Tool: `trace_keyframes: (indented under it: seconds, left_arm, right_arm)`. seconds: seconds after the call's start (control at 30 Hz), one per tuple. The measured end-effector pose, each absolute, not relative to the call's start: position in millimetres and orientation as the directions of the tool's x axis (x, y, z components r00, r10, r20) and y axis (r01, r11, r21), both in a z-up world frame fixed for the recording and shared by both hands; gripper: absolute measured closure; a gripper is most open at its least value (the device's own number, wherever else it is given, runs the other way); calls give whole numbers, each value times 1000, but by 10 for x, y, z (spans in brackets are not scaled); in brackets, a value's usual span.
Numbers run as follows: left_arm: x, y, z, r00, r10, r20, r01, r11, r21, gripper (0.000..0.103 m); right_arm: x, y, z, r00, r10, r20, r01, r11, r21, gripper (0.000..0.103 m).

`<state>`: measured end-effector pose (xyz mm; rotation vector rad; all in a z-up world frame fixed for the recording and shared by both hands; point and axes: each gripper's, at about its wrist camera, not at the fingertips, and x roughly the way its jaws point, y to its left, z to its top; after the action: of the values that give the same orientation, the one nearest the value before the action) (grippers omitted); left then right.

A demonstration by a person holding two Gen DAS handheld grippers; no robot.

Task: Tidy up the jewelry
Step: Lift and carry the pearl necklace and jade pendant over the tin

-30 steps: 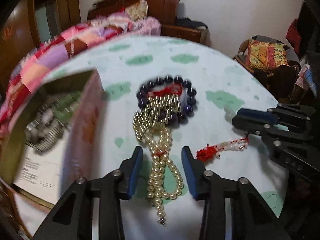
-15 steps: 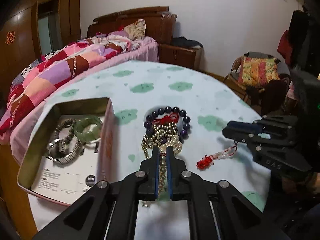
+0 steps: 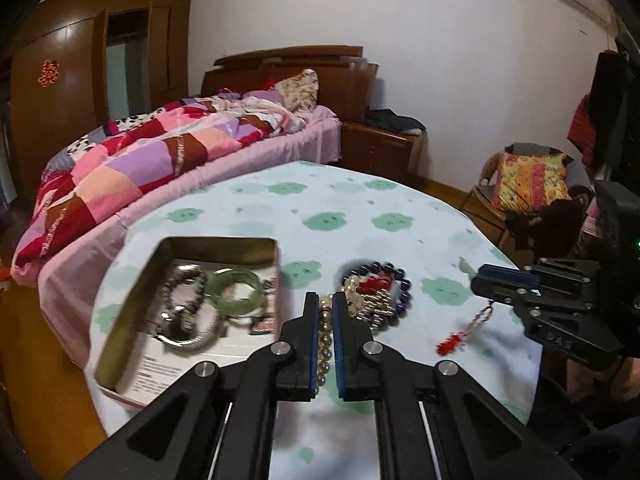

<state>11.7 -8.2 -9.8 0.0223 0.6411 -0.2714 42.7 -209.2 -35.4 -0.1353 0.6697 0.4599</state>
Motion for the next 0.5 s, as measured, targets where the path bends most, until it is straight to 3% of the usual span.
trace_keyframes:
  seconds: [0.5]
  left_arm:
    - [211, 552, 26, 826, -121, -551, 104, 993, -62, 98]
  right_arm:
    - [561, -1601, 87, 690, 462, -557, -555, 832, 3, 87]
